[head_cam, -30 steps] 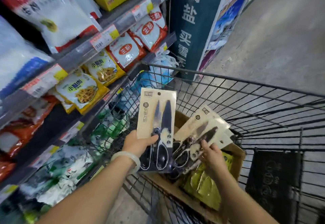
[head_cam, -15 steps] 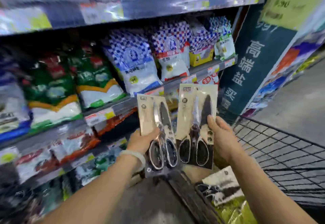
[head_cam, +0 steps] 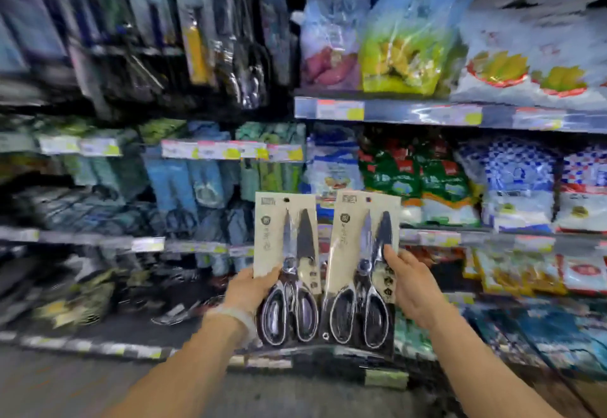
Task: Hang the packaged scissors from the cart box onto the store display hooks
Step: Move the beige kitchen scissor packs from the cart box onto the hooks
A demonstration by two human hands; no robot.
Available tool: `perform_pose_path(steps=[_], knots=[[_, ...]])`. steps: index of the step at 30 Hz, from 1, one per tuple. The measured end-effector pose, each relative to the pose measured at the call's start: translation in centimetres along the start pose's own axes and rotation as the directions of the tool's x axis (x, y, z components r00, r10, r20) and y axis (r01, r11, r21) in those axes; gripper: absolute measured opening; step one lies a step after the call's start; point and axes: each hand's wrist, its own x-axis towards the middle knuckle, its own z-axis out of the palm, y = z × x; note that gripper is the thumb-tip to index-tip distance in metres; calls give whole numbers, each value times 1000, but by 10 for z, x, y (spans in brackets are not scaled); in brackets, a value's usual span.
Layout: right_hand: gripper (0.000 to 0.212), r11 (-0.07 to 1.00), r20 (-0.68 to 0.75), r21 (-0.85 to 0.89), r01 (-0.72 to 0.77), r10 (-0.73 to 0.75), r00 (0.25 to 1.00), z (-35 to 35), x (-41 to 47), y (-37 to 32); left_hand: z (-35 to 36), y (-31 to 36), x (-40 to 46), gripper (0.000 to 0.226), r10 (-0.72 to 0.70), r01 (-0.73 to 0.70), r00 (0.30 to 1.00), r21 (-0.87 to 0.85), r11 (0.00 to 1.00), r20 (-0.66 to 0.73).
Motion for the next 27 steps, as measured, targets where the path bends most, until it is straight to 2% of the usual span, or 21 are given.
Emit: perform_pose_path(steps=[1, 4, 7, 10, 12, 15, 17, 19, 24, 27], knots=[[29, 1000, 36, -22, -17, 17, 999, 29, 3, 9, -28, 0, -4, 26, 1, -1, 999, 3, 1000, -46], [35, 999, 175, -49, -20, 28, 984, 115, 4, 34, -105, -3, -16, 32, -53, 47, 983, -38, 998, -174], [10, 990, 325, -138, -17, 61, 944, 191, 1, 57, -170, -8, -22, 54, -88, 63, 960, -98, 993, -266], [18, 978, 405, -209, -5, 91, 910, 254, 4, 78, -227, -12, -23, 43, -103, 64, 928, -119, 991, -358], [23, 973, 456, -231, -15, 122, 881, 295, 7, 90, -264, -15, -20, 46, -98, 55, 909, -116, 992, -405], [17, 964, 510, -264, -34, 170, 843, 356, 15, 108, -313, -18, -12, 33, -102, 26, 875, -165, 986, -473], [15, 962, 570, -269, -37, 190, 800, 397, 22, 119, -344, -20, -2, 32, -133, -1, 838, -244, 970, -529], [19, 962, 612, -272, -36, 202, 765, 442, 29, 128, -378, -17, 11, 32, -161, -22, 811, -304, 952, -563], [35, 960, 631, -268, -86, 242, 737, 551, 57, 146, -465, 4, 54, 23, -197, -74, 774, -396, 915, -602], [27, 953, 660, -295, -73, 259, 705, 605, 71, 154, -508, 11, 74, 16, -201, -103, 765, -425, 900, -612]])
